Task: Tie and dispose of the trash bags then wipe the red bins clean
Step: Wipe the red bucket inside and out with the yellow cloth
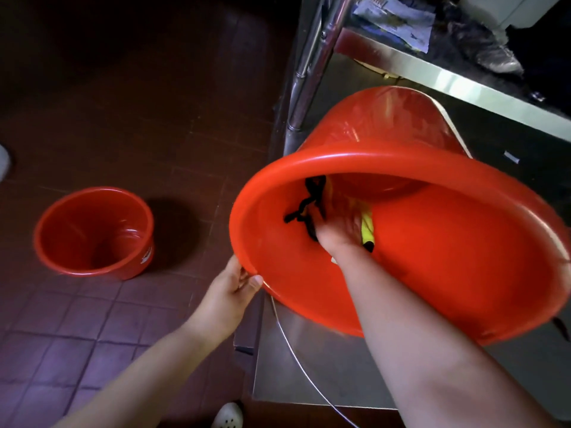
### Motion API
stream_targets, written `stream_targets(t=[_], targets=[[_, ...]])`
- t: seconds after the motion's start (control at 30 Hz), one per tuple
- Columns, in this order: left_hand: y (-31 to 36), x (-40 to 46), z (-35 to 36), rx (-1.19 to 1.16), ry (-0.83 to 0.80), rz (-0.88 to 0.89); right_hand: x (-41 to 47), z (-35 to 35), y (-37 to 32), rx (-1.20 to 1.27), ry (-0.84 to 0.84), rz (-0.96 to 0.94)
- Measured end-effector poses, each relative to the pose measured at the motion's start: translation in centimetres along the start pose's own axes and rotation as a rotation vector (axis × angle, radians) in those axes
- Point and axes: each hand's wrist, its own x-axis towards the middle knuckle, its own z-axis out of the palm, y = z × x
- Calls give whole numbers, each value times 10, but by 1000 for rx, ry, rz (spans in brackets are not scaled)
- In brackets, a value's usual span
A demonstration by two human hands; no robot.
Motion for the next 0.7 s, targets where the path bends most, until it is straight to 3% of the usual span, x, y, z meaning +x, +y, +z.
stream_targets(t=[0.17, 0.4, 0.7], targets=[[-7, -3, 12, -8, 17, 8, -46, 6, -20, 179, 0, 70], [-4, -3, 11, 9, 48, 83, -137, 11, -37, 339, 46, -123], [36, 24, -30, 229, 13, 178, -45, -3, 3, 70, 3, -151]])
